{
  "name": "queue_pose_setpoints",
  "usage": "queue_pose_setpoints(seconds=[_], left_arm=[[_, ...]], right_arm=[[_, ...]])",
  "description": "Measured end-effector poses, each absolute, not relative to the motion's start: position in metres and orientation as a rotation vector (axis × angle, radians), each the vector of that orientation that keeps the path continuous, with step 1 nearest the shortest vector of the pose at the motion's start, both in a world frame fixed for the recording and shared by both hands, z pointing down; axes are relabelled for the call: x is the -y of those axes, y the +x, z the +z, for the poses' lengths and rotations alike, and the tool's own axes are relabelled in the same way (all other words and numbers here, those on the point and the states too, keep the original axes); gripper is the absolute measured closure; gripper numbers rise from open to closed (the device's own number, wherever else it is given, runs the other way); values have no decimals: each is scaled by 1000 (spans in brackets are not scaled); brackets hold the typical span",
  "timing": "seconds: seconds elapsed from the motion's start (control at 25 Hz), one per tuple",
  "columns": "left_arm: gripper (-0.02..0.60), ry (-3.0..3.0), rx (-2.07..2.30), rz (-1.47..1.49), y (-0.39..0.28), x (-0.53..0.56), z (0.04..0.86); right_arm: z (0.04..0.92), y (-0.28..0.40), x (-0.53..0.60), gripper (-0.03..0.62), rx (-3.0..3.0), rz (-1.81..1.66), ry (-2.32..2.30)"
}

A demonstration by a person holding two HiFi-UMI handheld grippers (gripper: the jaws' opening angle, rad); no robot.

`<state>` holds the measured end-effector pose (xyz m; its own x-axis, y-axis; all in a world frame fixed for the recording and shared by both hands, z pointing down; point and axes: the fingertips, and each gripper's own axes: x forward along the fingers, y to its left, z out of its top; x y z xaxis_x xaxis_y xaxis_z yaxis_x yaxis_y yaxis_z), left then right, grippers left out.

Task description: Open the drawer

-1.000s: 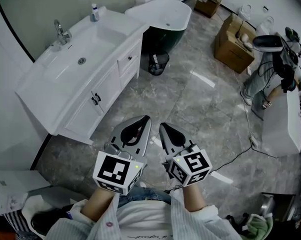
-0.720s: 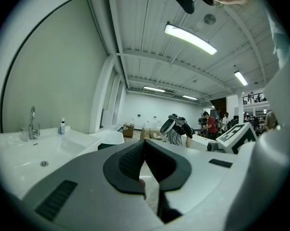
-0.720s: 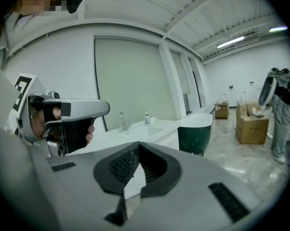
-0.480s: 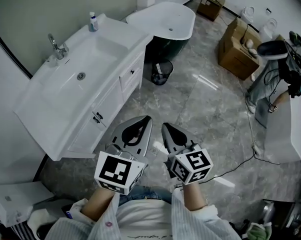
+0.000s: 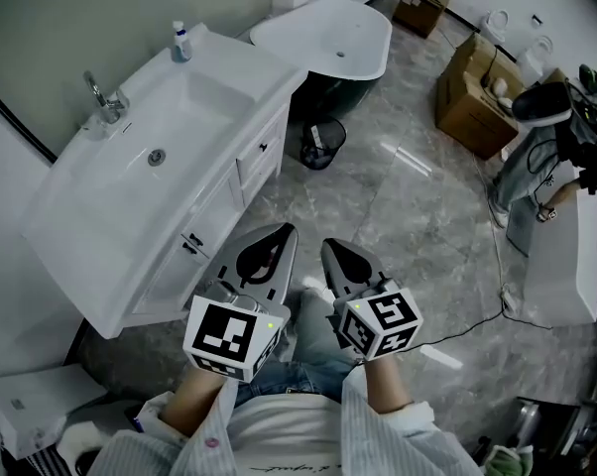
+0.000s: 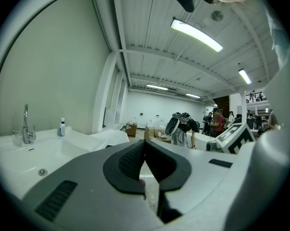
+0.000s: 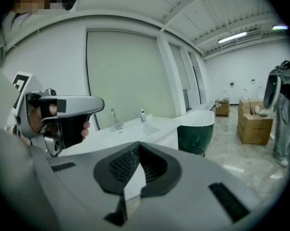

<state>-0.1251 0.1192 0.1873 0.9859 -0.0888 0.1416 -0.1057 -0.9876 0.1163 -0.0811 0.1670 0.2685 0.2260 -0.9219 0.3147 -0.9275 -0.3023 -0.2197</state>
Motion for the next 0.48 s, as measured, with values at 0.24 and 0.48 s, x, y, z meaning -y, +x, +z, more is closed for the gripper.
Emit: queue_pose_setpoints(seconds=[0.24, 0.48], left_arm=[[565, 2999, 224, 195, -99, -88, 191], [565, 2982, 350, 172, -56, -50, 189]], right_arm=[[278, -55, -136, 588, 1890, 623, 2382], [281, -7, -97, 588, 1967, 616, 2281]])
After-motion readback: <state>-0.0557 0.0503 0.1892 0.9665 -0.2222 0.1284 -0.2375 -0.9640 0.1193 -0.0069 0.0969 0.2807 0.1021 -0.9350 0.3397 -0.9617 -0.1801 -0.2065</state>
